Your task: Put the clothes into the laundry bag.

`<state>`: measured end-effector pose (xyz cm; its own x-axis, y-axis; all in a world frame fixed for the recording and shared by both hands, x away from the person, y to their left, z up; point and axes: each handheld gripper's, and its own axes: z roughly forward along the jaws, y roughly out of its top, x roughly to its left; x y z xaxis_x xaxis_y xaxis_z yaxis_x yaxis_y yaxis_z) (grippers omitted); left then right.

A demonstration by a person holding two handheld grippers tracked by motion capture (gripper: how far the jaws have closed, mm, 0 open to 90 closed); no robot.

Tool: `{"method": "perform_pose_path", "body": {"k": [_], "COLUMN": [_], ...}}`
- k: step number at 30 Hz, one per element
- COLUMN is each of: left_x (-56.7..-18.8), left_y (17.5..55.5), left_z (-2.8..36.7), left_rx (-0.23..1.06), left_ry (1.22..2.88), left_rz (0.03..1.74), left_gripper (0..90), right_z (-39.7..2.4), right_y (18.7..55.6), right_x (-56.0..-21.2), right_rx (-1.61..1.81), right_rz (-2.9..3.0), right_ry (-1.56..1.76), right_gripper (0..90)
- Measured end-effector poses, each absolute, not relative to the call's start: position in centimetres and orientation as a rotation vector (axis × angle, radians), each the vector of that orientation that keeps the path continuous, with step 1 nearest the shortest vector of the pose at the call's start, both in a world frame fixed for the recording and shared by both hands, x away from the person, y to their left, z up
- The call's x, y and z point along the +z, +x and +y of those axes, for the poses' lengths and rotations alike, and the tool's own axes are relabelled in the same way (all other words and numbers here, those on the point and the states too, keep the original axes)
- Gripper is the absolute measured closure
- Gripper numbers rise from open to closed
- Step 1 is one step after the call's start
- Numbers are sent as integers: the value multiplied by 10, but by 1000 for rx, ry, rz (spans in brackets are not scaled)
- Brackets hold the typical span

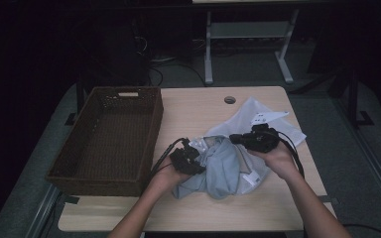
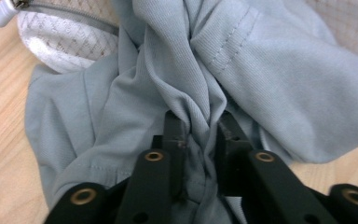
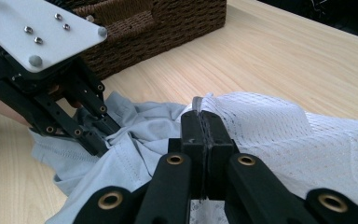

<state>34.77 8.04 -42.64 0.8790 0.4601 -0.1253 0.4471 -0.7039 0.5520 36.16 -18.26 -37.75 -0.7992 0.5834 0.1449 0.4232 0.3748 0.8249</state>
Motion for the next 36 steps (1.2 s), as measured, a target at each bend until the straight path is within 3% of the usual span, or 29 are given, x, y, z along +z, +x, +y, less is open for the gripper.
{"method": "perform_pose_path", "body": {"k": [8, 16, 29, 33, 36], "left_x": [-394, -355, -414, -427, -427], "left_y": [344, 350, 384, 385, 385], "left_z": [83, 70, 27, 25, 29], "left_rx": [-6, 74, 76, 81, 81], "left_ry": [2307, 2226, 2253, 2253, 2252], "left_rz": [615, 597, 727, 742, 742], "left_gripper": [801, 802, 774, 730, 640], "right_z": [-180, -180, -182, -184, -186], "right_y": [361, 357, 353, 354, 355], "right_x": [-376, -366, -361, -363, -365], "right_rx": [1396, 1426, 1441, 1433, 1427], "right_rz": [2458, 2429, 2421, 2421, 2420], "right_ry": [900, 876, 859, 865, 877], "right_gripper": [886, 886, 886, 886, 886]}}
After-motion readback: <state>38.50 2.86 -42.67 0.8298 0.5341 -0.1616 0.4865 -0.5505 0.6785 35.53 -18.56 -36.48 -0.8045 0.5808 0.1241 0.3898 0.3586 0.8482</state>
